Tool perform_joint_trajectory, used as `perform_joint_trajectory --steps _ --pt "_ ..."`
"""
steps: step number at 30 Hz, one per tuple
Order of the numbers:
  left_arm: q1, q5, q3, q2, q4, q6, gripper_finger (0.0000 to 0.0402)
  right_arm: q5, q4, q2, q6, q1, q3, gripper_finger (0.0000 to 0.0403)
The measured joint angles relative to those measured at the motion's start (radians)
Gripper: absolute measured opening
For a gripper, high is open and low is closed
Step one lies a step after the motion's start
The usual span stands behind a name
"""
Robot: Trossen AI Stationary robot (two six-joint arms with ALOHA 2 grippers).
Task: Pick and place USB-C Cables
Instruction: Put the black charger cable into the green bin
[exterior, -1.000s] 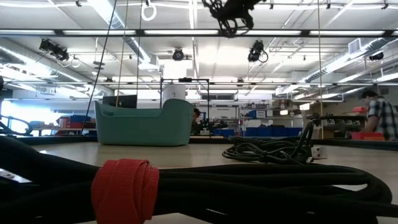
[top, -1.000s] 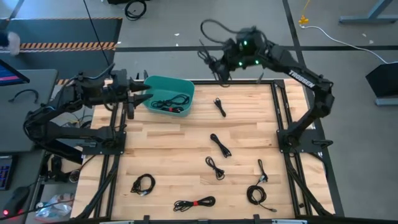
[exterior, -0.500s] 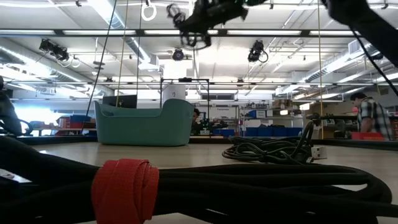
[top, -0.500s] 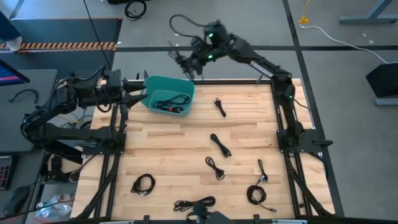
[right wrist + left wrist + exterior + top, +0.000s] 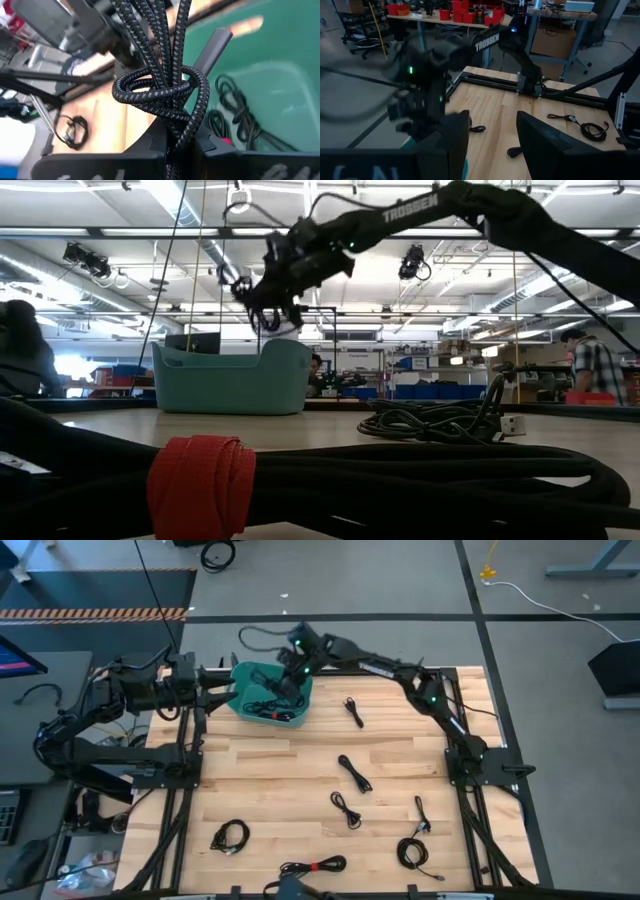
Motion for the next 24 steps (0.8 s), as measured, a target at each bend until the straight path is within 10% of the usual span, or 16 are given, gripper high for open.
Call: perform_joint_trajectory --steps 24 --pt "0.0 0.0 0.0 0.0 0.0 -0.002 0.0172 0.237 -0.439 0.075 -0.333 0.079 0.0 0.0031"
